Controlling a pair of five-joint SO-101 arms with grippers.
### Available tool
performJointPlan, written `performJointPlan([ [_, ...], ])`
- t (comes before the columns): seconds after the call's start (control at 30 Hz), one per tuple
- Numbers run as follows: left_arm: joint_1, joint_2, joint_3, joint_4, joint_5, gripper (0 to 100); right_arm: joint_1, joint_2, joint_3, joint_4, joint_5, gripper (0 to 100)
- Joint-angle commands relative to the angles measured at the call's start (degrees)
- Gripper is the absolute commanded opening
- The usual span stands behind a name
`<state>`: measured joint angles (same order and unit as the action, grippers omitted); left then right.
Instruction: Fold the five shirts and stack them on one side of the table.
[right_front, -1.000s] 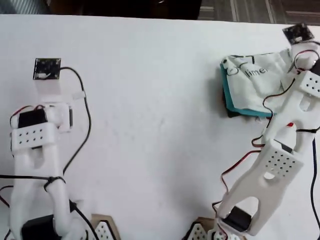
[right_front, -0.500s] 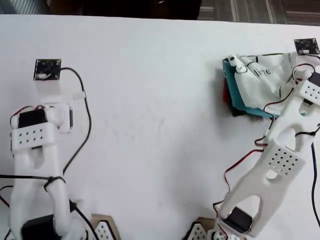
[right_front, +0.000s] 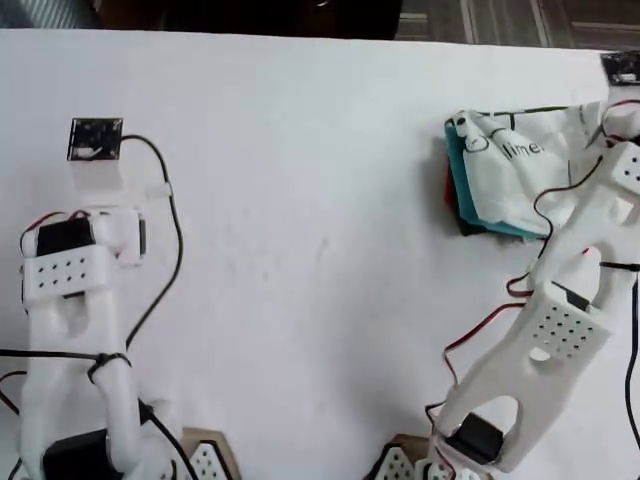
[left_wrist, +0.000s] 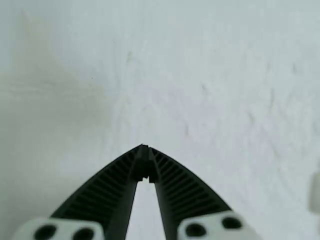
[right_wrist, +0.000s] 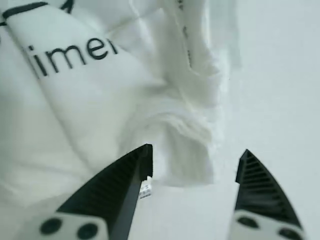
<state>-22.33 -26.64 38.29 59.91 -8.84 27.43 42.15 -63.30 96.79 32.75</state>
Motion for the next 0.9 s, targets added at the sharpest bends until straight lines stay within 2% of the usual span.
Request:
performJointPlan([
  [0.0,-0.1,-2.0,-0.7,-0.3,-0.5,3,-1.4,-5.5,-2.3,3.6,-3.8,27.1],
  [0.1,-0.1,-2.0,-0.7,-0.3,-0.5,3,-1.5,-6.8,-2.2,4.0,-6.5,26.7],
  [0.17,-0.1,-2.0,-0.7,-0.3,-0.5,3,-1.5,-8.5,-1.9,4.4,-7.8,22.2],
  [0.27,-0.1,-2.0,-0.7,-0.3,-0.6,3,-1.1,-12.2,-1.8,4.4,-10.7,0.2],
  [0.33,-0.1,-2.0,-0.7,-0.3,-0.6,3,-1.4,-14.6,-0.7,4.4,-10.8,4.5],
  [0.4,-0.1,-2.0,-0.7,-0.3,-0.6,3,-1.9,-16.3,1.8,4.4,-10.8,1.8],
  [0.67,-0.1,-1.8,-0.7,-0.3,-0.6,3,-5.9,-16.6,21.9,1.1,-10.8,8.9],
  [0.87,-0.1,-1.9,-0.5,-0.3,-0.6,3,-6.1,-16.6,25.8,-3.6,-10.8,10.9],
])
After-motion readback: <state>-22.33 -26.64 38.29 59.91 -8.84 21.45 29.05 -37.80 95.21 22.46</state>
